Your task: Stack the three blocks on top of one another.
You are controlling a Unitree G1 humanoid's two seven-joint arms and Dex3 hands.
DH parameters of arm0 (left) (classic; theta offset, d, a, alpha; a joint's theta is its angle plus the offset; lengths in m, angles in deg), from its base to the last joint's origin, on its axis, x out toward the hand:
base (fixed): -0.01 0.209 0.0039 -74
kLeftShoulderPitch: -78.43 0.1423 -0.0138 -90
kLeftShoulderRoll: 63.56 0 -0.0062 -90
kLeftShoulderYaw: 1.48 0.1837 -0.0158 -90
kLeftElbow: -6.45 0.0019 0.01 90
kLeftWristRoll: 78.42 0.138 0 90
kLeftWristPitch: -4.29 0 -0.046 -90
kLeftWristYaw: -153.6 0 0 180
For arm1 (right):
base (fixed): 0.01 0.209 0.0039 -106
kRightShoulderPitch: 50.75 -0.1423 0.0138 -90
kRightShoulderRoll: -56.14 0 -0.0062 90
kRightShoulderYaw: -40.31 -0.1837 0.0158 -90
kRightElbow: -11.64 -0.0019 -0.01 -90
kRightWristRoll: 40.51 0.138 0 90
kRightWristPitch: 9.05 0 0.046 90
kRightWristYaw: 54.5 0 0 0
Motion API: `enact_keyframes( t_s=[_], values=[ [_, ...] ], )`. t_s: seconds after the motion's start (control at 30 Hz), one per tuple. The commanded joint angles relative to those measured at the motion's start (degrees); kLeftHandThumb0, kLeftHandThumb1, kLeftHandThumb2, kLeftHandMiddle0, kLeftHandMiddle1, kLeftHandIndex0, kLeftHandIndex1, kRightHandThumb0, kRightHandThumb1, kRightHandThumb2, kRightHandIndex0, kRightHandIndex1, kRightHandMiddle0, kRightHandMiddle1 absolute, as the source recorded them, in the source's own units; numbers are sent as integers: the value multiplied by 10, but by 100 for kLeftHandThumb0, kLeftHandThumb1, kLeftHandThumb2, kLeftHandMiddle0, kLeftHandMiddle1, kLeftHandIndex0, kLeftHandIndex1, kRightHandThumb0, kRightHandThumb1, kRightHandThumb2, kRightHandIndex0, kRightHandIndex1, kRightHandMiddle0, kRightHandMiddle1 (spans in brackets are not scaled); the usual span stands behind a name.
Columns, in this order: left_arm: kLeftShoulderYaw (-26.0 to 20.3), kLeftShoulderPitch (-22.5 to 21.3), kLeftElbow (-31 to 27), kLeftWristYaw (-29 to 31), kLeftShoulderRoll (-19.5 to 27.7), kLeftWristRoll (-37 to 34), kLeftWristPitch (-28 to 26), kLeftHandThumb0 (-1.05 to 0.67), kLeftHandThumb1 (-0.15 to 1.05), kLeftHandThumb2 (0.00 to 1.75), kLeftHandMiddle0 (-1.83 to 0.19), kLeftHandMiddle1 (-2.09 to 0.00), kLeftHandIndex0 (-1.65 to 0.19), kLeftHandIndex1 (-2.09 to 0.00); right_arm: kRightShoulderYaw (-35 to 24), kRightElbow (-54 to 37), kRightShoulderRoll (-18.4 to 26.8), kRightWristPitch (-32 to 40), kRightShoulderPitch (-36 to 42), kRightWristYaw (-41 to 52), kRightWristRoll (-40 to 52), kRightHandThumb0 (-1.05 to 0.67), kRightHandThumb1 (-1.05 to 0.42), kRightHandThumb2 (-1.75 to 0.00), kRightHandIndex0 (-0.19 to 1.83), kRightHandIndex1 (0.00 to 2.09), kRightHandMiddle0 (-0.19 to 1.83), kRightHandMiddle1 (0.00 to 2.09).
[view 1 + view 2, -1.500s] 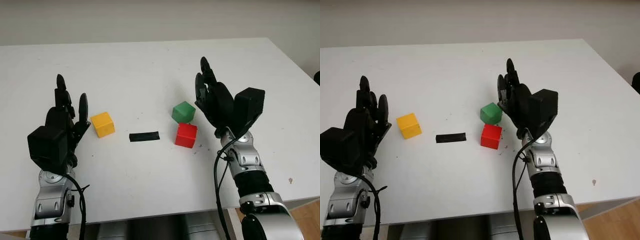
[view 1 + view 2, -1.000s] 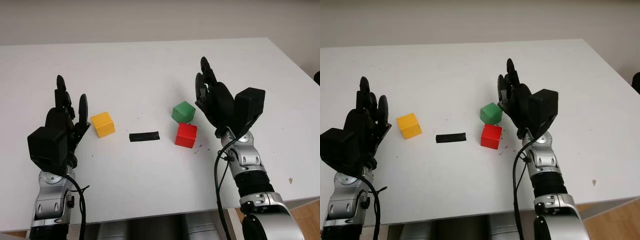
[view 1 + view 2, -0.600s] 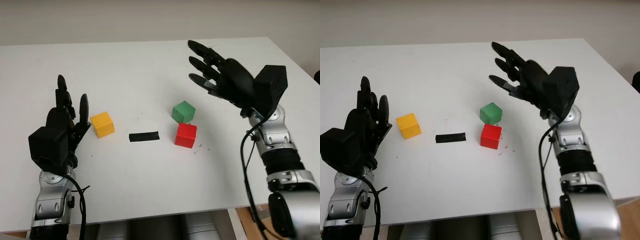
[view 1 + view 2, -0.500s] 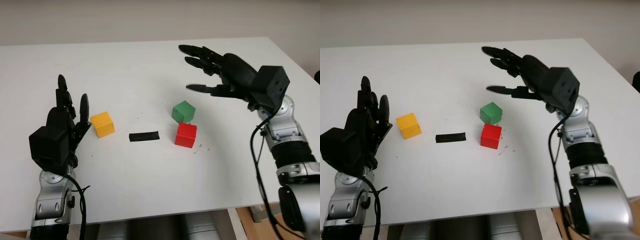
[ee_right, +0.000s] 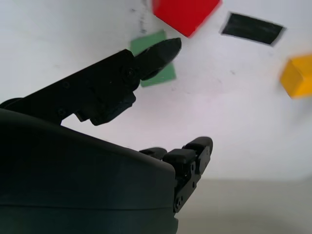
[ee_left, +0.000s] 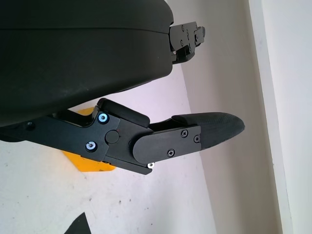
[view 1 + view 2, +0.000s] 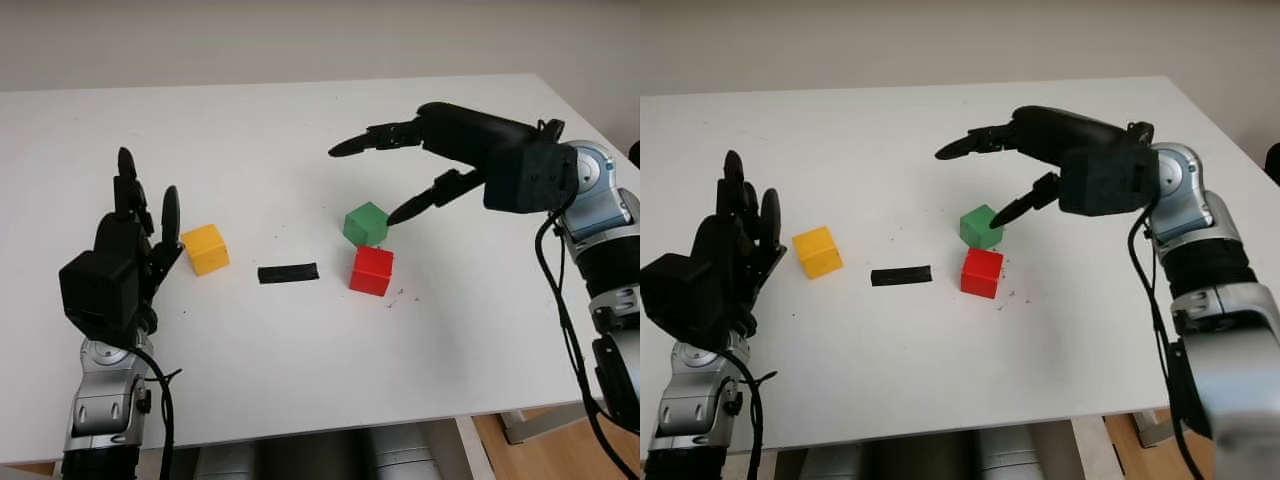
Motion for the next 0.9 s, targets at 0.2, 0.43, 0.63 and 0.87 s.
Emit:
enact_keyframes(
  t_s=[0.2,0.43,0.63,0.87],
  values=[
    [1,-7,-7,3,10,6,0,-70,105,61,18,-5,17,-5,66,-23,42,-112,-35,-80,-139,-31,-76,-5,16,2,46,9],
    [1,-9,-8,2,13,7,-8,-71,105,61,19,-5,17,-5,107,10,61,-195,-52,-208,-246,-34,-73,-5,15,4,50,9],
    [0,-9,-8,0,15,10,-9,-70,105,62,18,-5,17,-6,126,37,71,-227,-51,-268,-273,-40,-77,-6,10,3,45,6],
    [1,-10,-9,3,17,11,-13,-70,105,62,18,-5,17,-5,133,48,81,-257,-47,-284,-268,-45,-81,-7,4,2,41,4]
  ],
)
